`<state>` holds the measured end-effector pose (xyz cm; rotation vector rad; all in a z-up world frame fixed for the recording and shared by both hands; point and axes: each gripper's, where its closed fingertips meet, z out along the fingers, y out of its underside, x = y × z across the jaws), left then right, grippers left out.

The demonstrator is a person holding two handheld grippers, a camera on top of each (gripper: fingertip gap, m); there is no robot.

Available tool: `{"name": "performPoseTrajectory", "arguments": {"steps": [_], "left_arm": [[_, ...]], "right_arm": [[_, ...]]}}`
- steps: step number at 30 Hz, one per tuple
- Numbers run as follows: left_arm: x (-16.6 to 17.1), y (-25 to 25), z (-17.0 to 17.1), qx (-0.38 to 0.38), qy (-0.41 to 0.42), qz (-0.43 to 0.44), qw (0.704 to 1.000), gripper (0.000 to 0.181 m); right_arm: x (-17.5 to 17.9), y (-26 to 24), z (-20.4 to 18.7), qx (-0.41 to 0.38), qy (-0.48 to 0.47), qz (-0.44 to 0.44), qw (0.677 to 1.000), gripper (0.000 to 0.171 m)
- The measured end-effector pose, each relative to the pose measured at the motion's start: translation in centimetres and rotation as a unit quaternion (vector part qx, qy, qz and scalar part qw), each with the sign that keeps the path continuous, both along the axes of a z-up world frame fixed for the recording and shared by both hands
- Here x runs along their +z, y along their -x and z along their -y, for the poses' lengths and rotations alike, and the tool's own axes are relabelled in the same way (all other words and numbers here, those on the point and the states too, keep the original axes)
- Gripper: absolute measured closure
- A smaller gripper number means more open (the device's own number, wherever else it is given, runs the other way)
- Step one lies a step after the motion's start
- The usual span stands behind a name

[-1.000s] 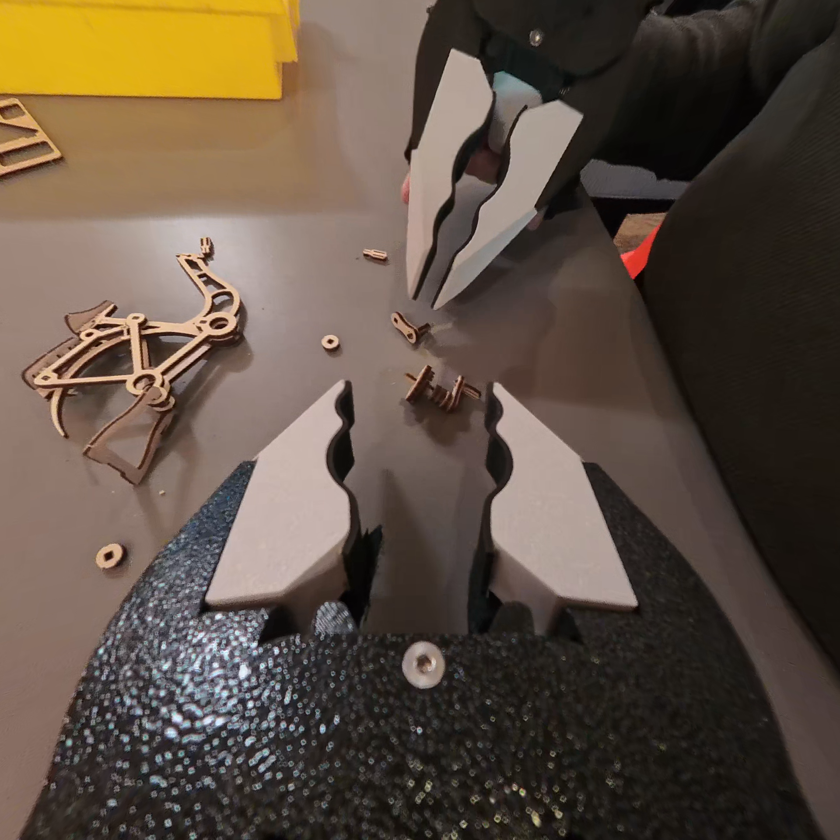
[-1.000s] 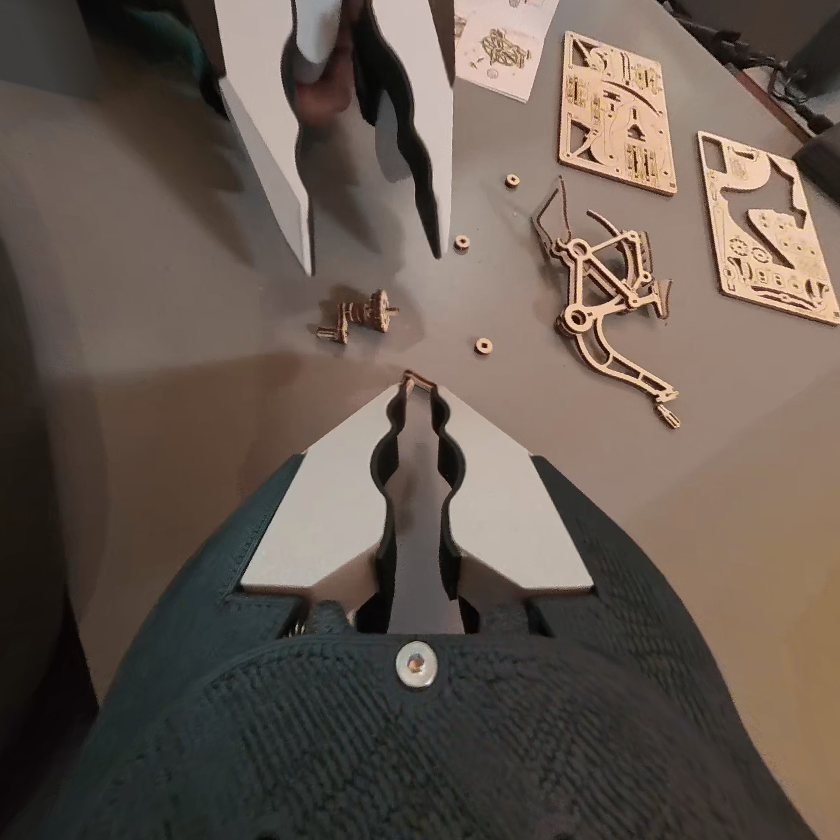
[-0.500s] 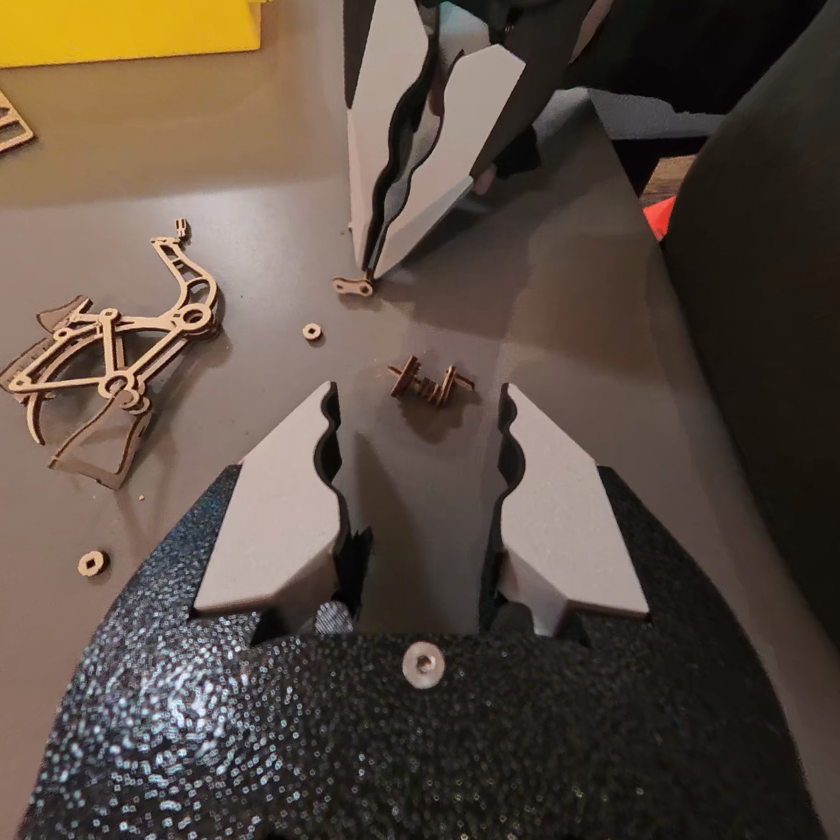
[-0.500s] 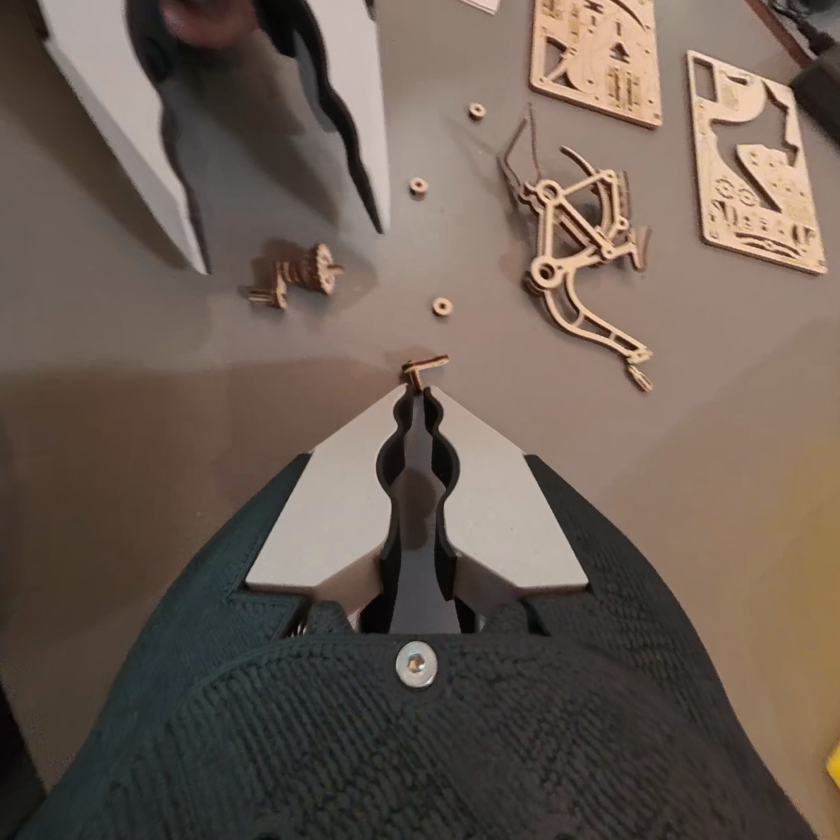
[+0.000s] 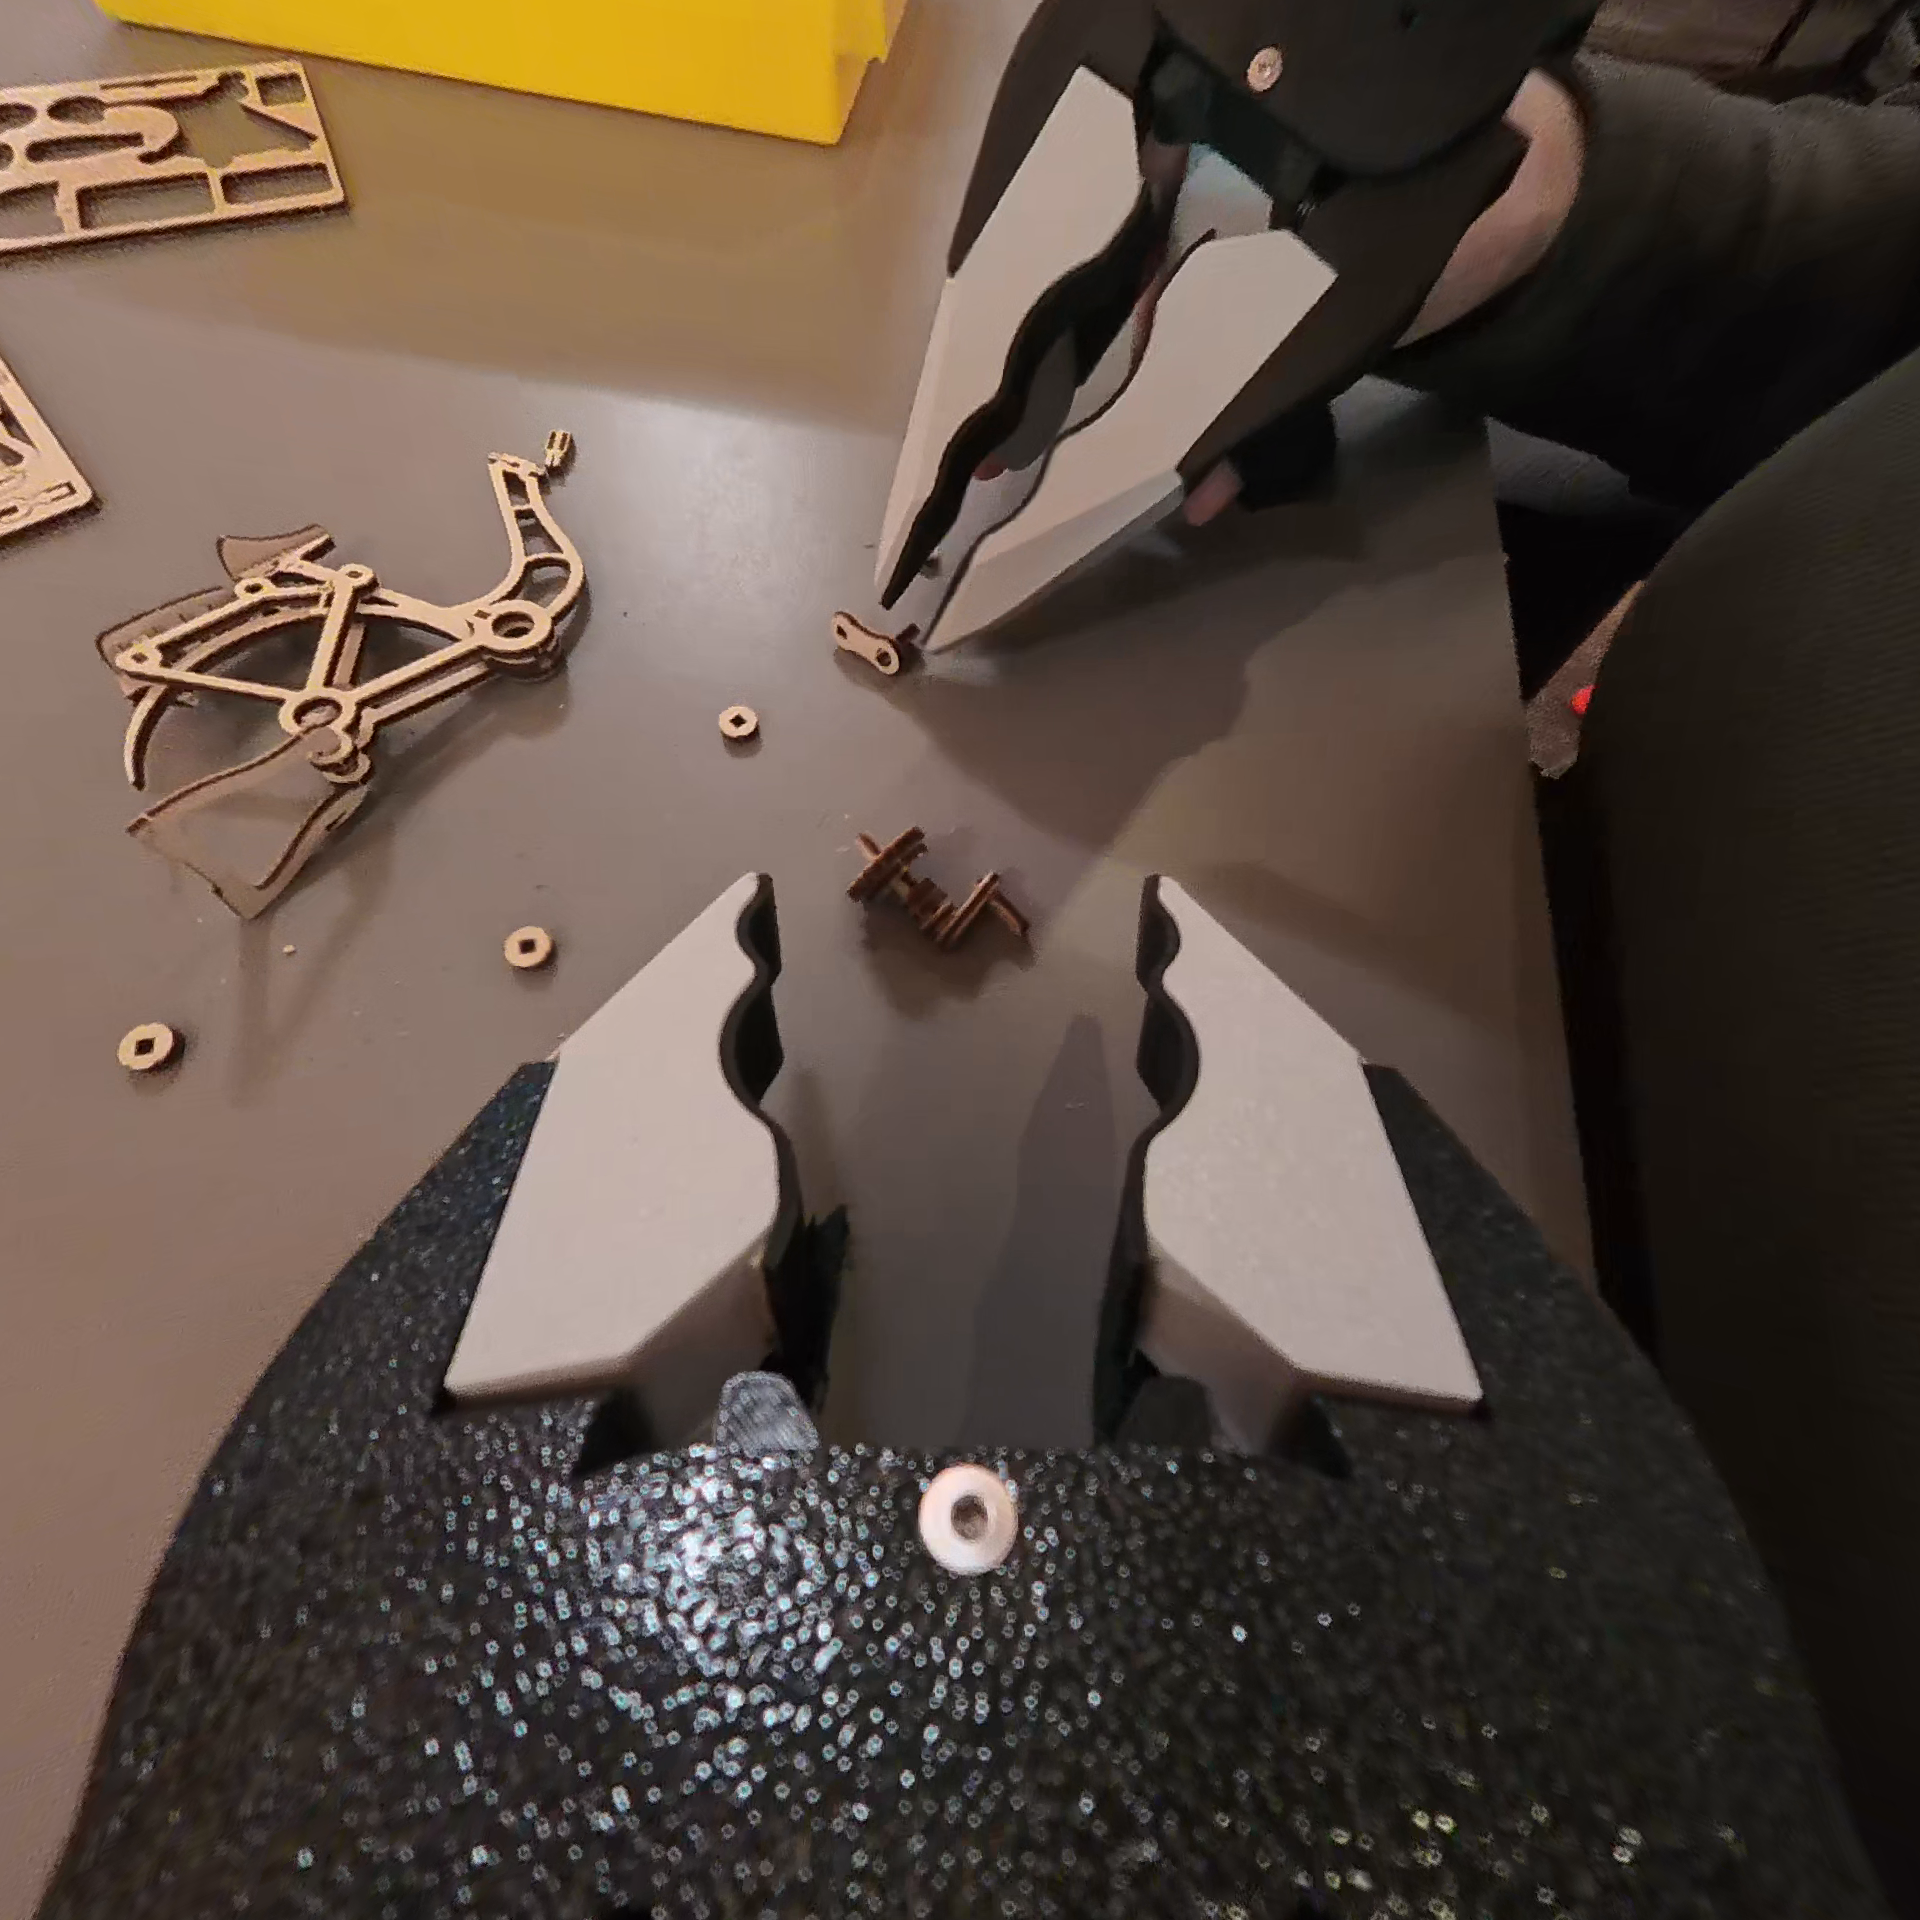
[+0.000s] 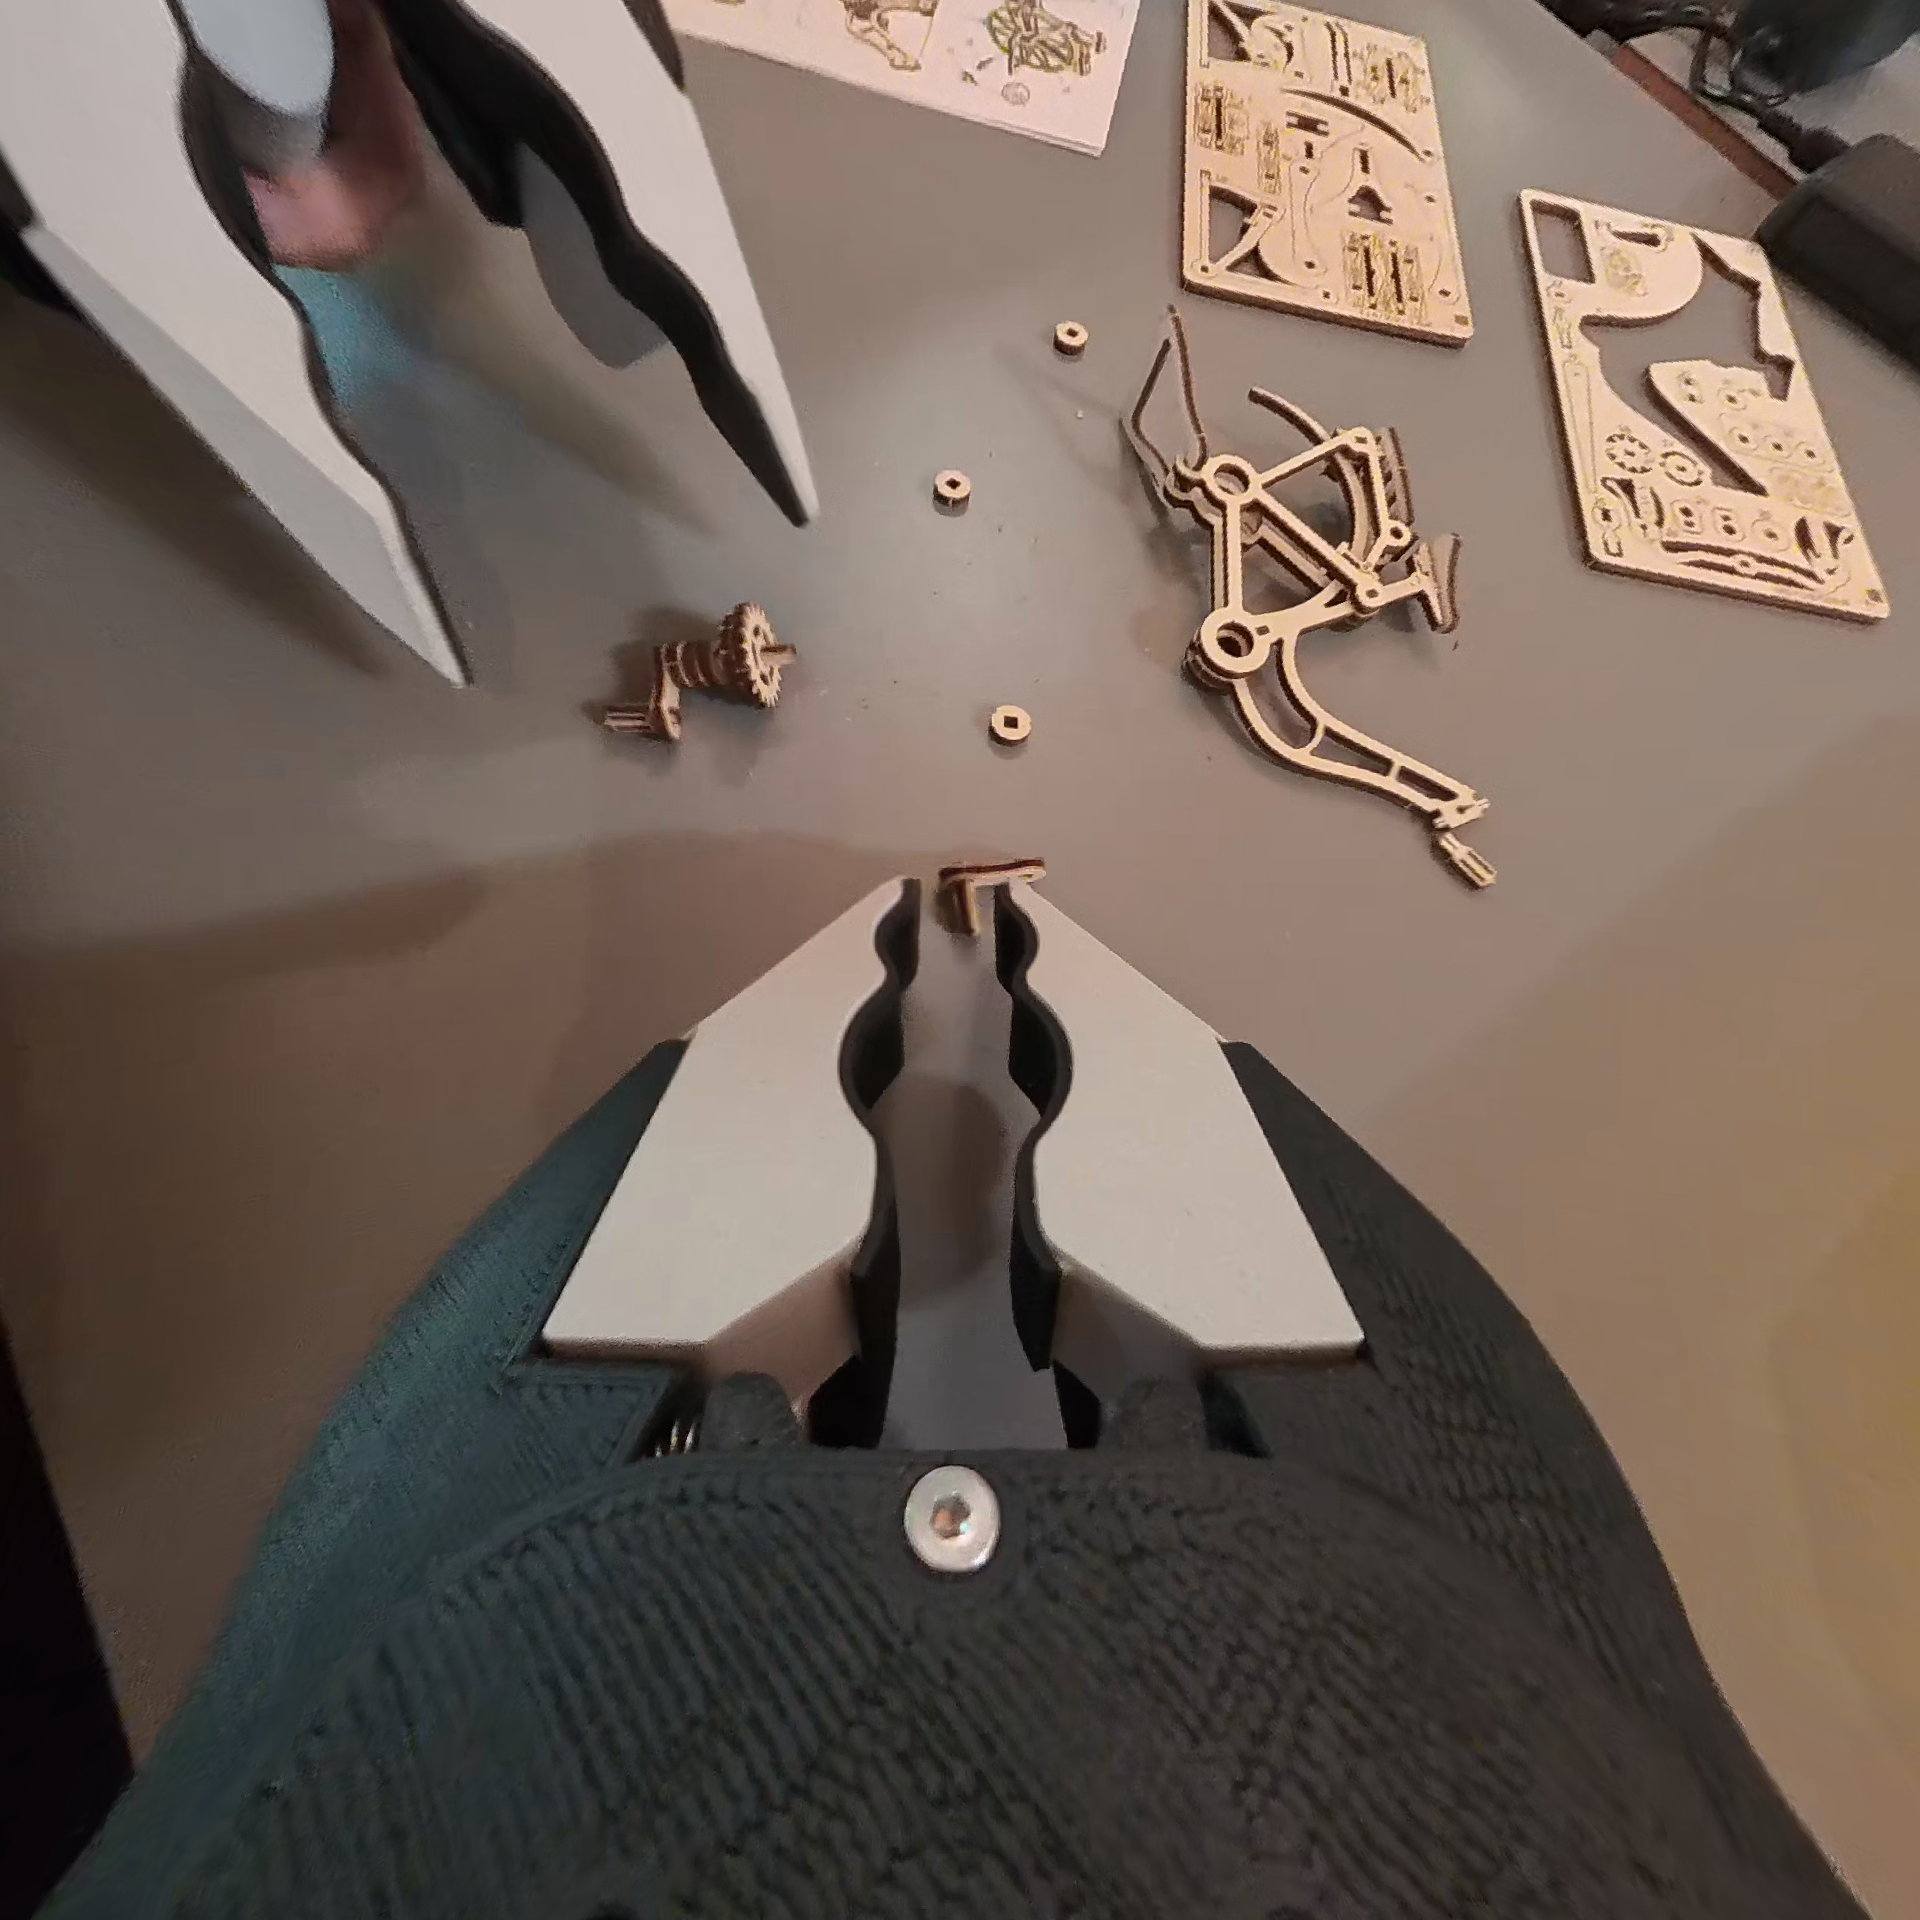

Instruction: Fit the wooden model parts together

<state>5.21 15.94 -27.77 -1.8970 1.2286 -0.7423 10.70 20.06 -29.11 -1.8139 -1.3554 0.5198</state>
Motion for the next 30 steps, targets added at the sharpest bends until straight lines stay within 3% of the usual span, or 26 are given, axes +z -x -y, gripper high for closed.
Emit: {"name": "performPoseTrajectory", "arguments": {"steps": [8,12,16,19,22,26,30], "left_arm": [[2.0,-1.1,1.5,0.014,-0.032,0.071,0.997,0.114],[4.6,-1.2,1.3,0.038,-0.077,0.142,0.986,0.118],[8.7,-1.4,2.2,0.03,-0.047,0.295,0.954,0.122],[11.2,-1.3,2.5,0.025,-0.024,0.392,0.919,0.123],[12.6,-1.3,3.3,0.005,-0.056,0.421,0.905,0.133],[13.2,-2.3,5.2,-0.051,-0.071,0.422,0.902,0.141],[13.4,-3.0,6.0,-0.068,-0.067,0.436,0.895,0.146]], "right_arm": [[-0.2,0.5,-0.2,0.059,-0.011,0.008,0.998,0.169],[4.3,2.6,1.7,0.134,0.005,-0.148,0.98,0.17],[10.8,3.3,5.0,0.226,0.075,-0.364,0.9,0.17],[14.0,3.0,6.5,0.264,0.103,-0.462,0.841,0.171],[15.2,3.1,8.0,0.309,0.163,-0.487,0.801,0.17],[16.5,2.6,9.4,0.371,0.287,-0.512,0.72,0.171],[16.1,2.8,10.4,0.401,0.339,-0.494,0.693,0.17]]}}
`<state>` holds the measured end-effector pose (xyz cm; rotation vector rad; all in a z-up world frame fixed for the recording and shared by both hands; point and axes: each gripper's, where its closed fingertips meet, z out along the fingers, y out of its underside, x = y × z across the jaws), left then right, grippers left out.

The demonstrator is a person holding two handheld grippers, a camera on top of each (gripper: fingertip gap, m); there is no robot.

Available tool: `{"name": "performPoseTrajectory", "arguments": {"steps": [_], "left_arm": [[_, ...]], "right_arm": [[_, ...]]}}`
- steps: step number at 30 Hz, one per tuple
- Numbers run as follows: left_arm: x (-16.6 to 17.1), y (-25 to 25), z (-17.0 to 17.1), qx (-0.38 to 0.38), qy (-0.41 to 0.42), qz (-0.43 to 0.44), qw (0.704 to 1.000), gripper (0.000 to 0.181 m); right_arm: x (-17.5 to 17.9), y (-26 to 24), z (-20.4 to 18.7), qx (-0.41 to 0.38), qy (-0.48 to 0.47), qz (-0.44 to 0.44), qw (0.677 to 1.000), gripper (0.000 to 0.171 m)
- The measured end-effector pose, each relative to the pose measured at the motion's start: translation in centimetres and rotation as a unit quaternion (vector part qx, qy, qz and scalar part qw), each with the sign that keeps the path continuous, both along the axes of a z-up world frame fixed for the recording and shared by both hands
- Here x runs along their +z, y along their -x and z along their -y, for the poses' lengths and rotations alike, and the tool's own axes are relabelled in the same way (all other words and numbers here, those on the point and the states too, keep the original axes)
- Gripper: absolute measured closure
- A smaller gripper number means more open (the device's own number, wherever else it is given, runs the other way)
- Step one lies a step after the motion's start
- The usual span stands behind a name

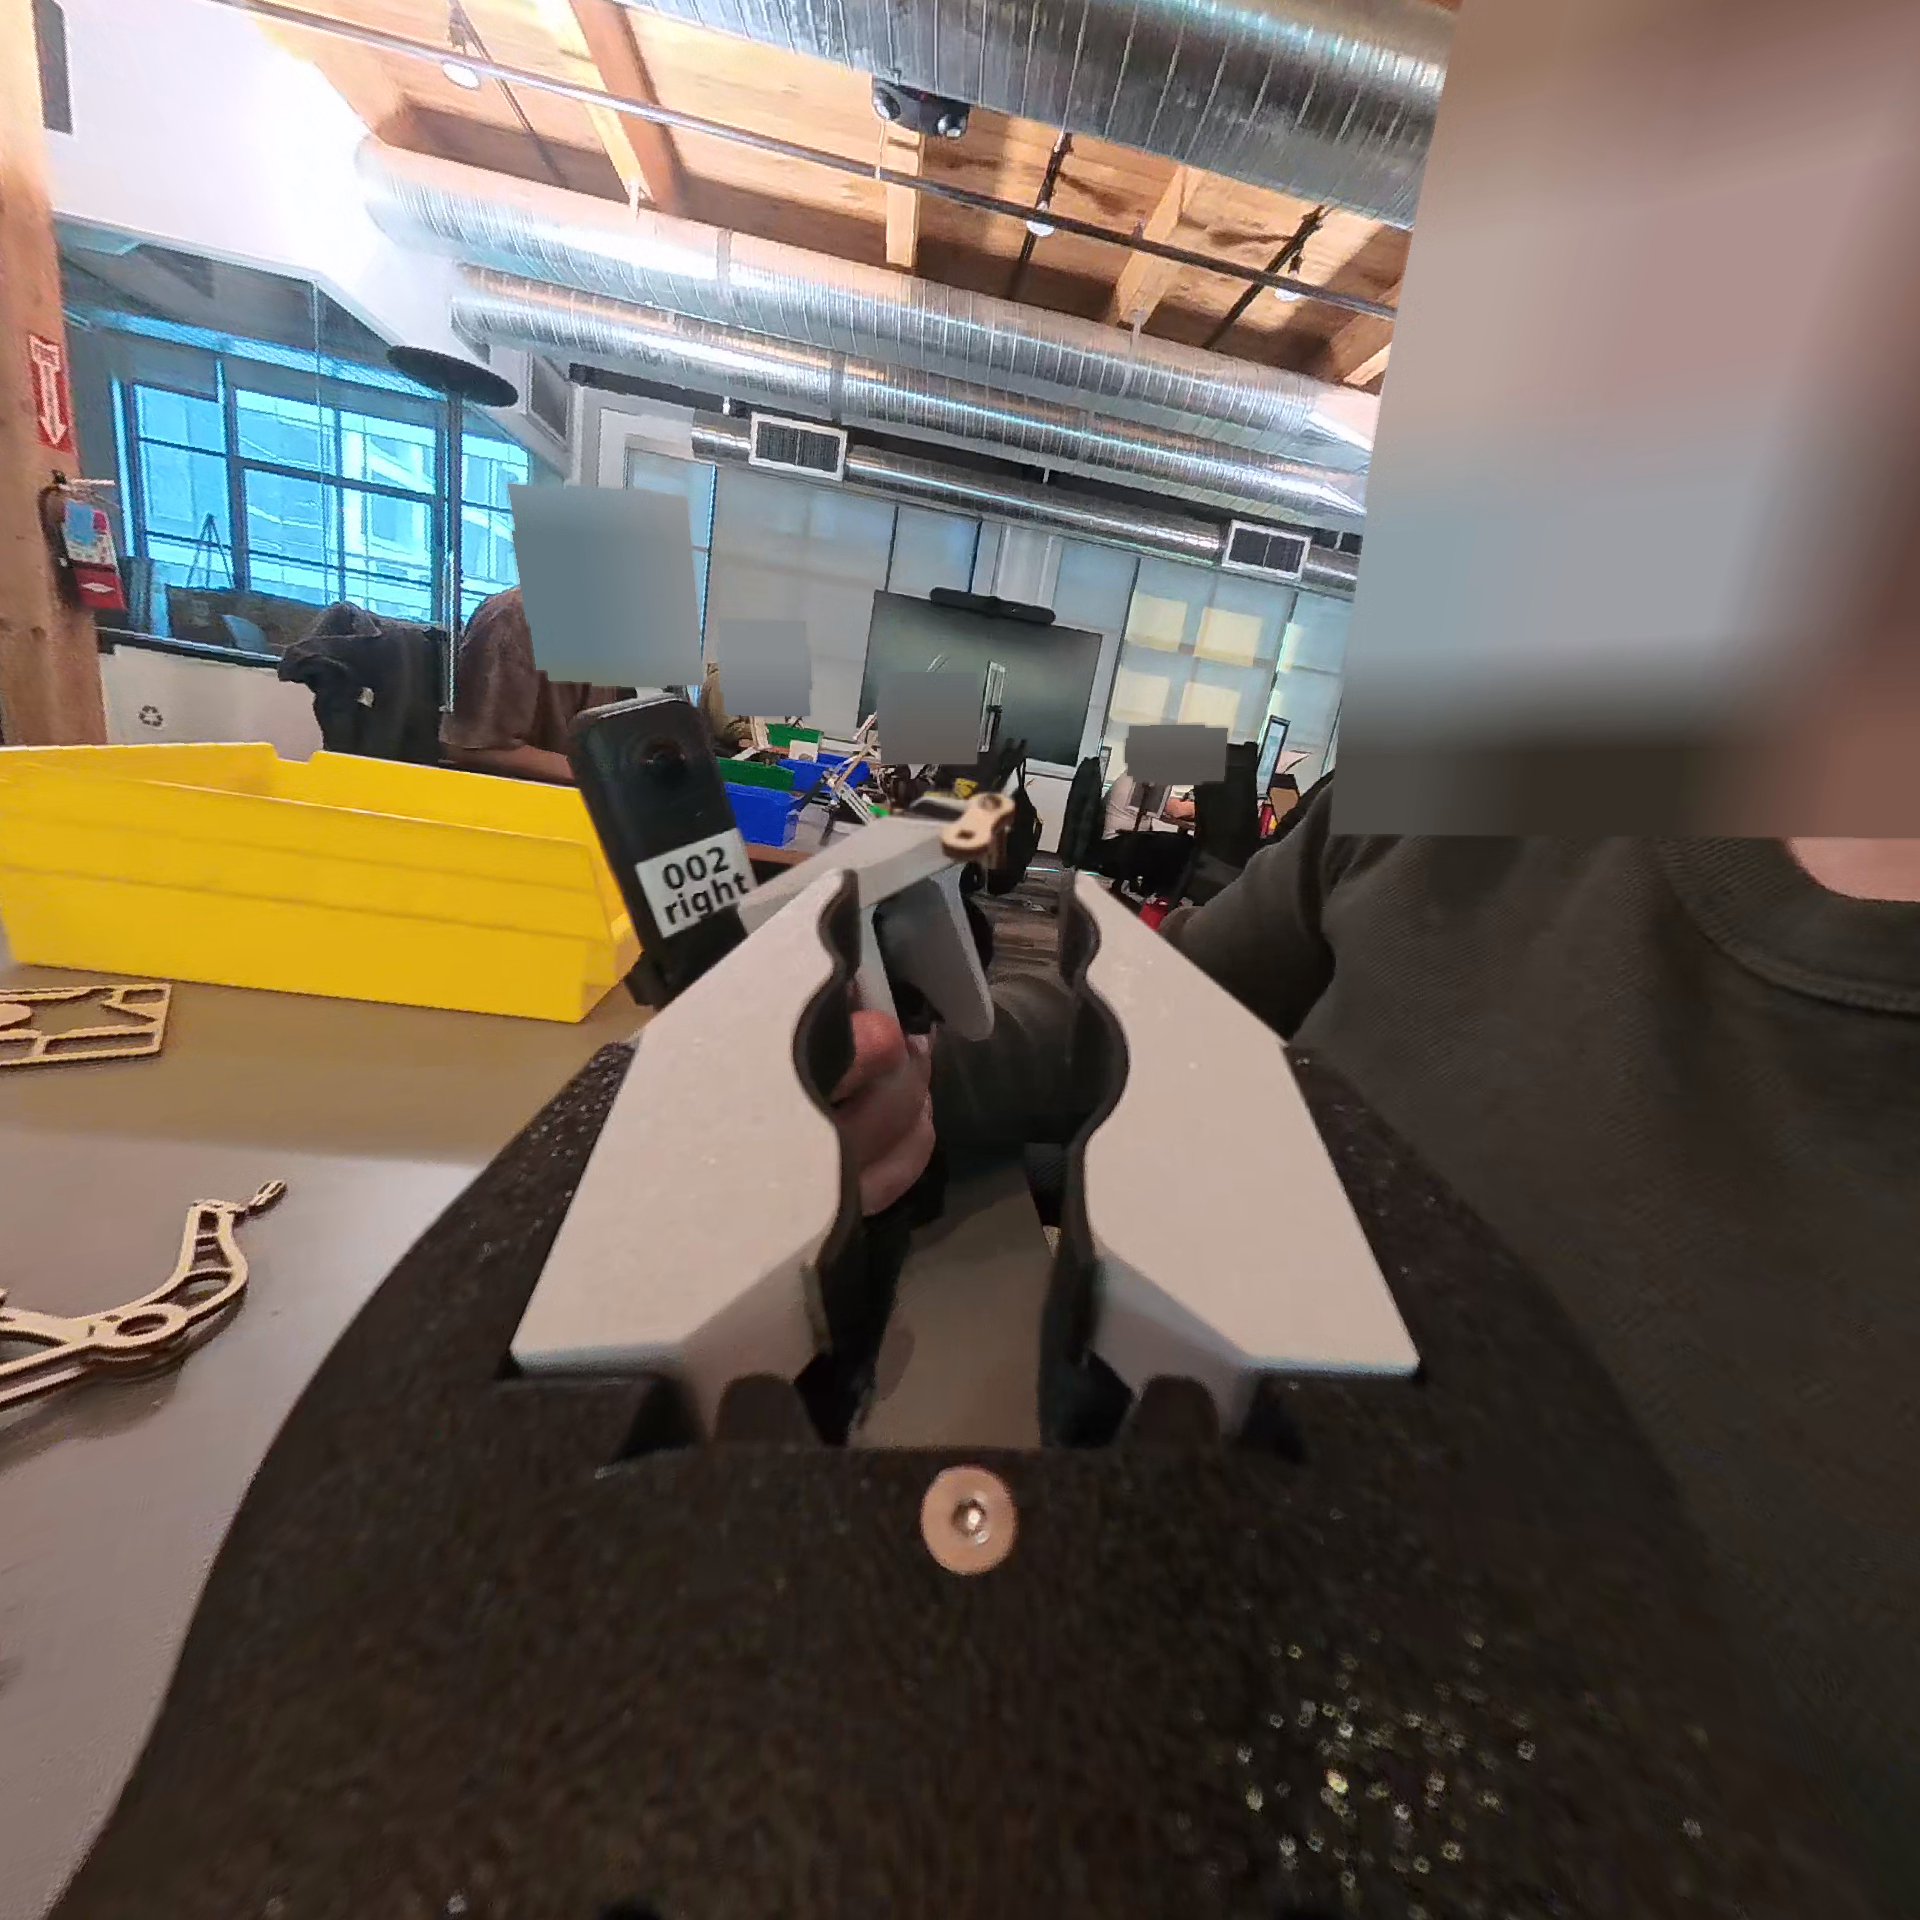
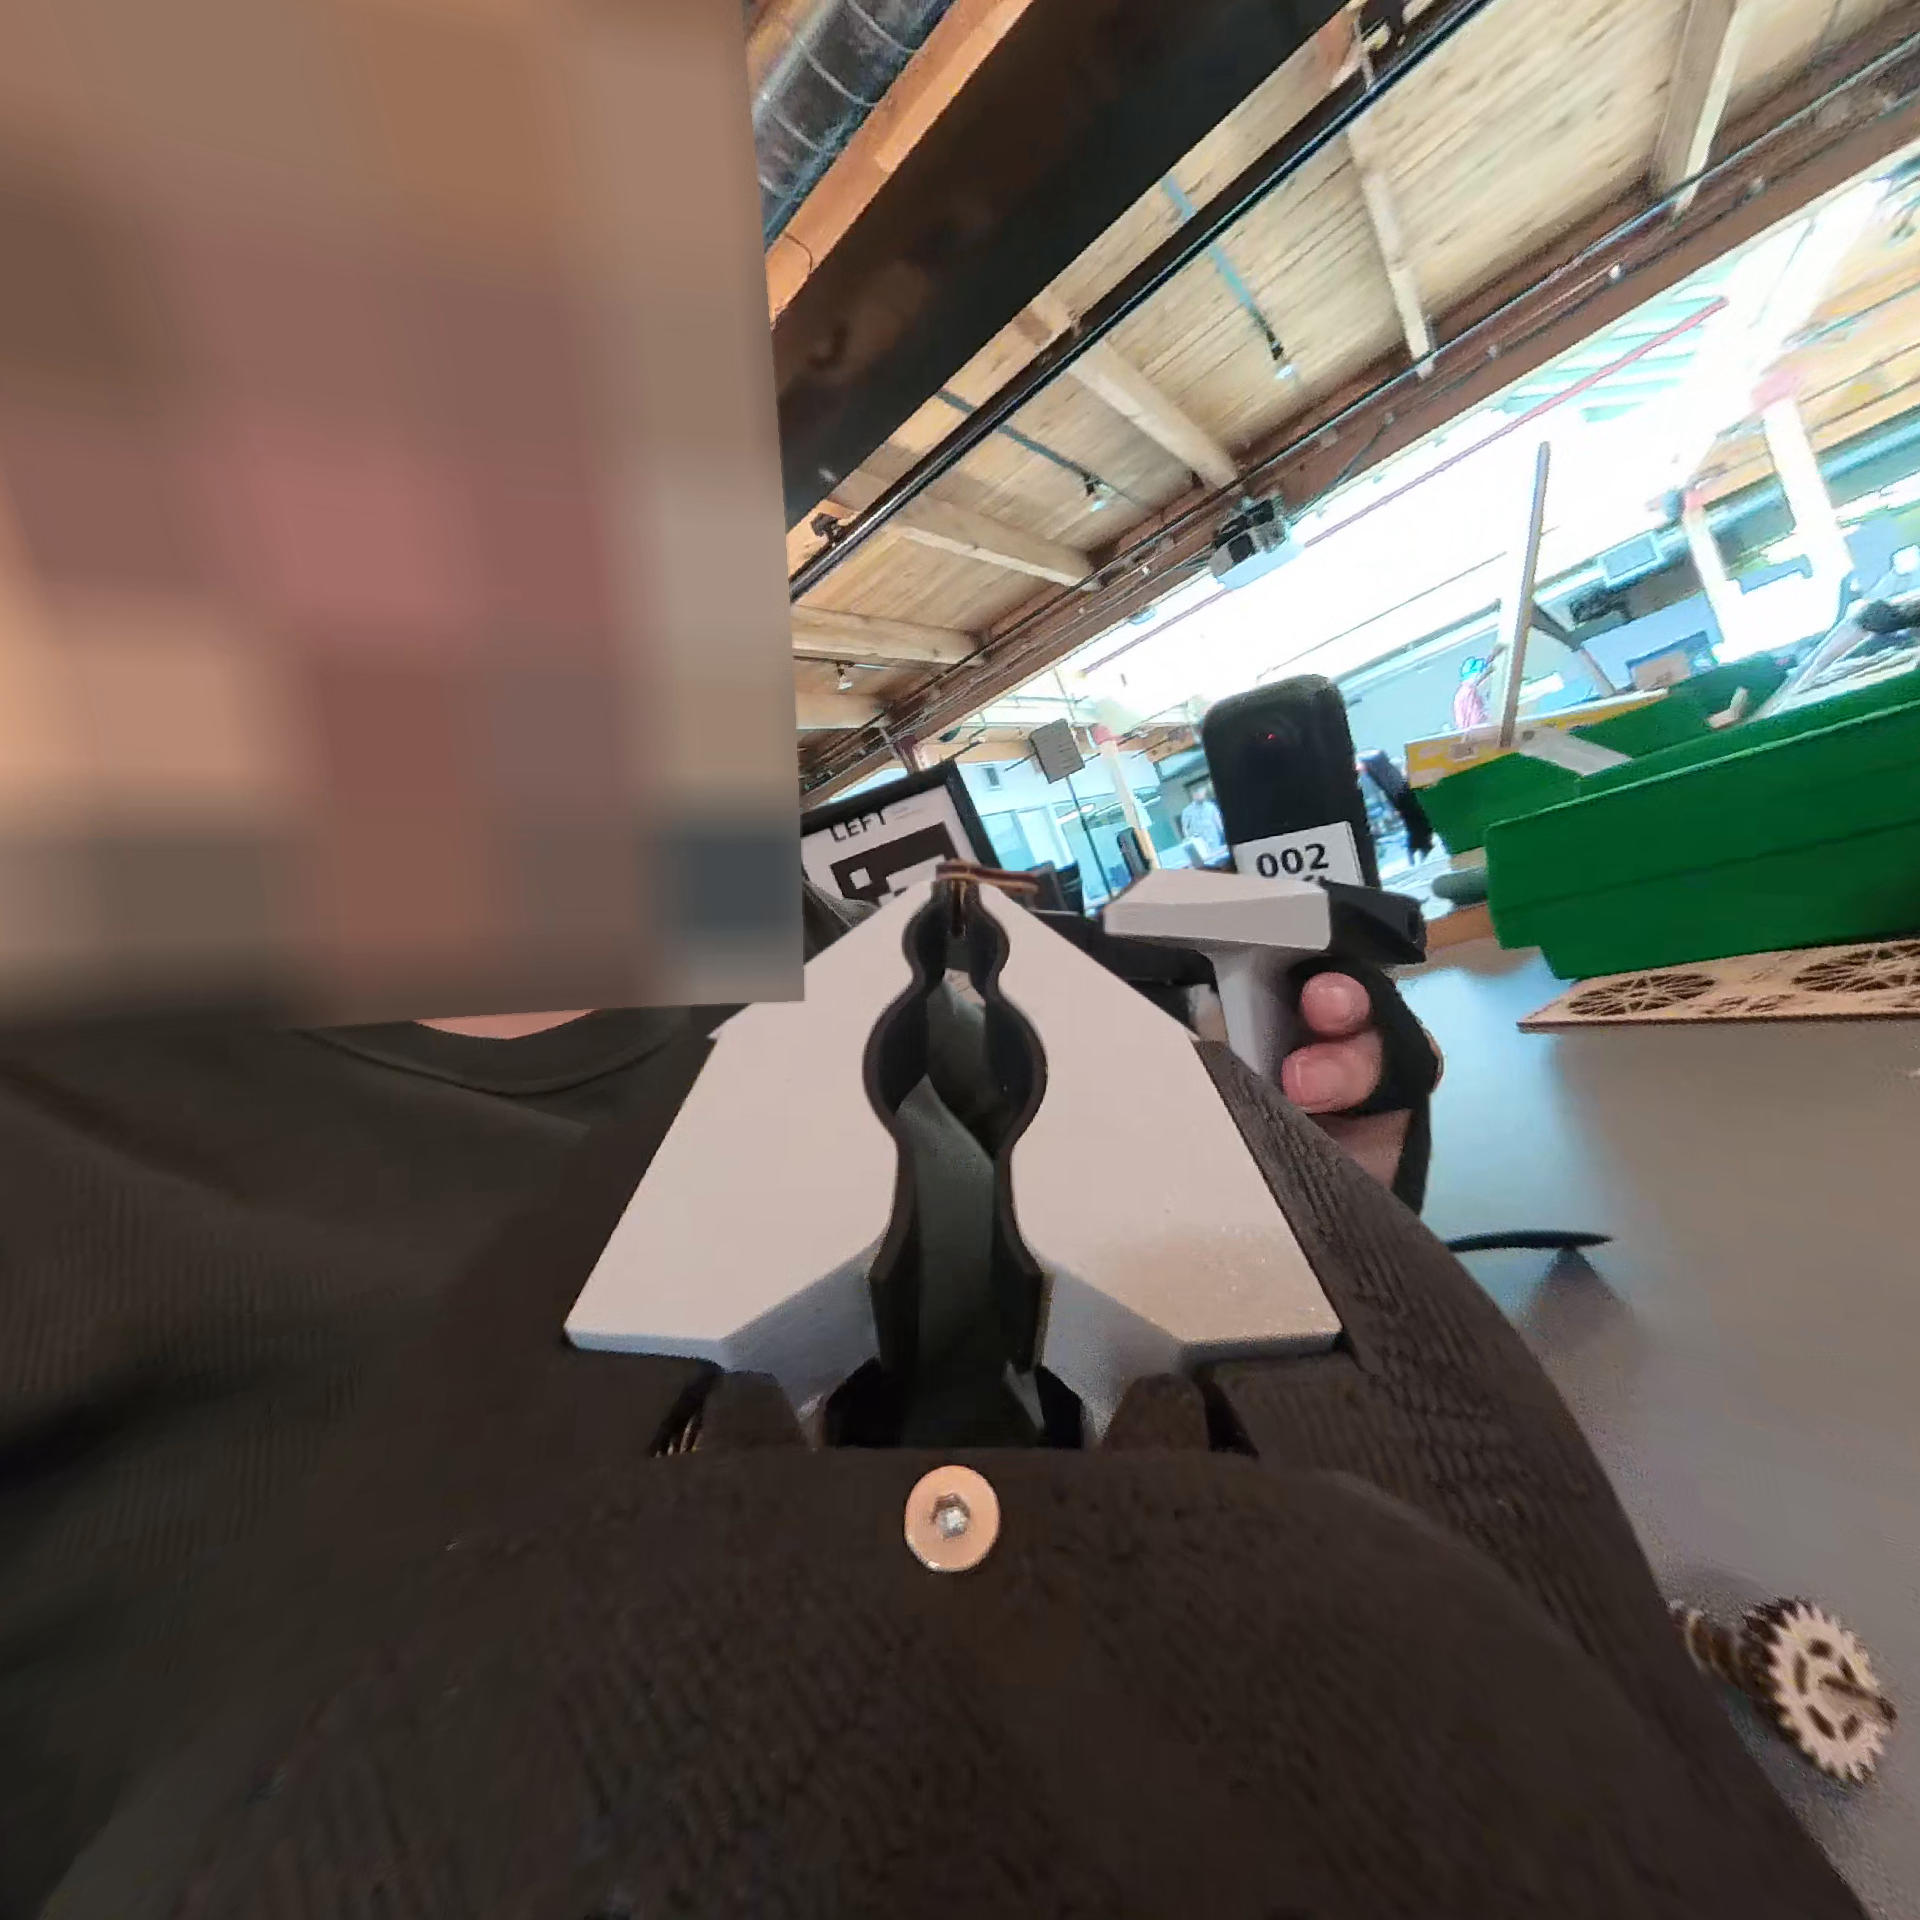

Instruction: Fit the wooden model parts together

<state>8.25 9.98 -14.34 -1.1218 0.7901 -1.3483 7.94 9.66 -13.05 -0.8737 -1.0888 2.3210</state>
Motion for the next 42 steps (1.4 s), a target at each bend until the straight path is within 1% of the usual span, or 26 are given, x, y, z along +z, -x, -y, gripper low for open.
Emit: {"name": "performPoseTrajectory", "arguments": {"steps": [2,4,5,9,11,12,13,14,15,16,17,18,19,21,22,24,25,28,30,31,33,36,37,38,42], "left_arm": [[0.0,-0.2,0.3,-0.011,0.0,0.006,1.0,0.154],[0.2,-0.1,0.6,-0.018,-0.001,0.019,1.0,0.171],[0.3,0.0,0.7,-0.02,-0.003,0.025,0.999,0.175],[-0.2,0.2,0.4,-0.028,0.015,0.021,0.999,0.176],[-0.7,0.7,-0.3,-0.009,0.022,0.005,1.0,0.176],[-1.1,1.2,-0.9,0.014,0.026,-0.01,1.0,0.176],[-1.7,1.9,-1.9,0.05,0.031,-0.033,0.998,0.176],[-2.5,3.0,-3.1,0.101,0.031,-0.065,0.992,0.176],[-3.4,4.4,-4.4,0.159,0.021,-0.104,0.982,0.175],[-4.3,6.0,-5.6,0.219,0.009,-0.141,0.965,0.175],[-4.8,7.4,-6.4,0.265,0.0,-0.168,0.95,0.175],[-5.1,8.3,-6.8,0.292,-0.007,-0.185,0.938,0.175],[-5.4,8.8,-7.0,0.305,-0.014,-0.198,0.932,0.176],[-5.9,8.9,-7.2,0.31,-0.019,-0.216,0.926,0.176],[-6.2,8.7,-7.1,0.306,-0.02,-0.222,0.926,0.175],[-6.6,8.3,-6.9,0.298,-0.025,-0.232,0.926,0.175],[-6.7,8.2,-6.8,0.297,-0.03,-0.237,0.924,0.176],[-7.1,8.1,-6.5,0.295,-0.039,-0.248,0.922,0.175],[-7.3,7.7,-6.3,0.283,-0.032,-0.249,0.926,0.175],[-7.4,7.7,-6.3,0.28,-0.031,-0.249,0.927,0.175],[-7.6,7.7,-6.3,0.279,-0.031,-0.255,0.925,0.175],[-7.7,7.6,-6.3,0.276,-0.031,-0.258,0.925,0.175],[-7.7,7.5,-6.3,0.276,-0.032,-0.261,0.925,0.175],[-7.8,7.5,-6.3,0.275,-0.033,-0.263,0.924,0.175],[-8.0,7.2,-6.3,0.273,-0.038,-0.273,0.922,0.175]], "right_arm": [[-0.4,0.2,0.4,0.011,-0.006,0.008,1.0,0.17],[-0.7,0.3,0.5,0.013,-0.012,0.013,1.0,0.17],[-0.7,0.3,0.6,0.015,-0.013,0.013,1.0,0.17],[-1.1,0.5,0.3,0.007,-0.017,0.023,1.0,0.17],[-1.4,0.9,-0.4,-0.027,-0.027,0.034,0.999,0.169],[-1.7,1.1,-1.1,-0.057,-0.04,0.048,0.996,0.165],[-2.3,1.4,-2.3,-0.1,-0.055,0.077,0.99,0.153],[-3.4,1.8,-4.1,-0.157,-0.07,0.127,0.977,0.148],[-4.9,1.9,-6.1,-0.216,-0.085,0.192,0.954,0.147],[-6.7,1.7,-7.9,-0.271,-0.1,0.261,0.921,0.146],[-8.6,1.3,-9.3,-0.321,-0.119,0.328,0.881,0.146],[-10.0,0.9,-9.8,-0.352,-0.143,0.373,0.846,0.144],[-11.0,0.8,-9.4,-0.368,-0.169,0.396,0.824,0.143],[-12.5,1.4,-8.0,-0.381,-0.233,0.422,0.789,0.142],[-13.1,1.6,-7.5,-0.389,-0.271,0.433,0.767,0.142],[-13.6,2.1,-7.0,-0.413,-0.332,0.442,0.724,0.142],[-13.5,2.5,-6.9,-0.423,-0.351,0.438,0.711,0.142],[-14.4,3.6,-6.6,-0.432,-0.391,0.439,0.684,0.141],[-15.6,3.9,-6.9,-0.422,-0.398,0.463,0.67,0.138],[-15.9,3.9,-7.1,-0.42,-0.4,0.474,0.663,0.134],[-16.0,3.6,-7.5,-0.42,-0.408,0.481,0.652,0.133],[-16.0,1.7,-9.3,-0.44,-0.432,0.5,0.608,0.135],[-16.0,1.1,-9.8,-0.443,-0.429,0.505,0.604,0.136],[-15.9,0.7,-9.9,-0.443,-0.418,0.509,0.609,0.137],[-15.2,1.1,-9.1,-0.432,-0.355,0.488,0.67,0.141]]}}
